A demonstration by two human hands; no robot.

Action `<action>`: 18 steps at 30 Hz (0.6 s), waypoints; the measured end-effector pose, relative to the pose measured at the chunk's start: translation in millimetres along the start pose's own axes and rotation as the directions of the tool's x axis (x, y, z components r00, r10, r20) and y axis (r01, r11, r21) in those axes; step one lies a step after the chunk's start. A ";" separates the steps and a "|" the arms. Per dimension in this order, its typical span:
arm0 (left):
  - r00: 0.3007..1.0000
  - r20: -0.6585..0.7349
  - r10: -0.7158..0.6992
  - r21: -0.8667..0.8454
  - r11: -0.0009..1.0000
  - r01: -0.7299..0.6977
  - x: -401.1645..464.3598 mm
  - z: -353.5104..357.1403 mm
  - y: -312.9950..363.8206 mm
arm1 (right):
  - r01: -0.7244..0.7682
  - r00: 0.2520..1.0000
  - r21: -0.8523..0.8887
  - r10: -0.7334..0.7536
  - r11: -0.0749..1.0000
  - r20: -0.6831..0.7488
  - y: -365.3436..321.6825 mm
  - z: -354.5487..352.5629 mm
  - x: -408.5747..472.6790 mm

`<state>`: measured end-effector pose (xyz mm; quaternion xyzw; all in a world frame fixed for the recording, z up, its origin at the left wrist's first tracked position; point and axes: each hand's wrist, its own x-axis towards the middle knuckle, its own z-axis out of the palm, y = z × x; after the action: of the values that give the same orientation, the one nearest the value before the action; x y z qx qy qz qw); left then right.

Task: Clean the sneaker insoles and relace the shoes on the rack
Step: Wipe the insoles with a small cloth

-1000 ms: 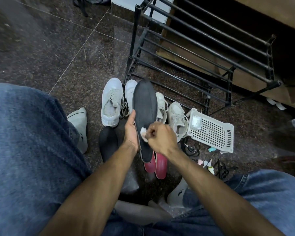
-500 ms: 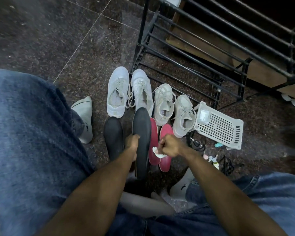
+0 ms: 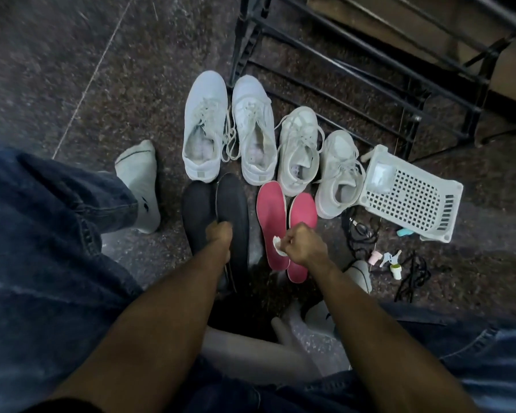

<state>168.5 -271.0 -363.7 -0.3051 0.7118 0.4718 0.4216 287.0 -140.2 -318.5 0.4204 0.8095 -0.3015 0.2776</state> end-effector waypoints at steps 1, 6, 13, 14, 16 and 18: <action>1.000 0.002 0.003 0.018 1.000 -0.003 0.7 1.0 0.2 | -0.017 1.000 0.017 0.017 1.000 -0.001 1.8 5.2 4.0; 0.999 0.048 0.001 0.037 0.999 -0.003 11.1 5.6 -3.0 | -0.073 0.997 0.062 0.075 0.995 -0.019 7.7 26.0 14.5; 0.996 -0.008 0.094 0.205 0.975 -0.091 16.8 11.5 -8.9 | -0.149 0.988 0.056 0.151 0.987 -0.039 8.3 35.2 24.2; 0.993 -0.011 0.113 0.249 0.962 -0.107 15.7 12.6 -10.7 | -0.155 0.987 0.033 0.156 0.987 -0.049 7.9 36.5 25.4; 0.991 -0.012 0.134 0.317 0.941 -0.123 8.9 14.9 -12.3 | -0.160 0.985 0.008 0.161 0.987 -0.055 5.5 39.6 26.8; 0.982 -0.026 0.187 0.408 0.899 -0.161 7.9 14.8 -17.6 | -0.172 0.983 0.021 0.173 0.985 -0.068 2.8 43.2 27.9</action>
<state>184.1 -264.0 -381.0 -0.1616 0.8314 0.3402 0.4085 284.1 -155.8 -367.6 0.5013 0.7769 -0.2674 0.2713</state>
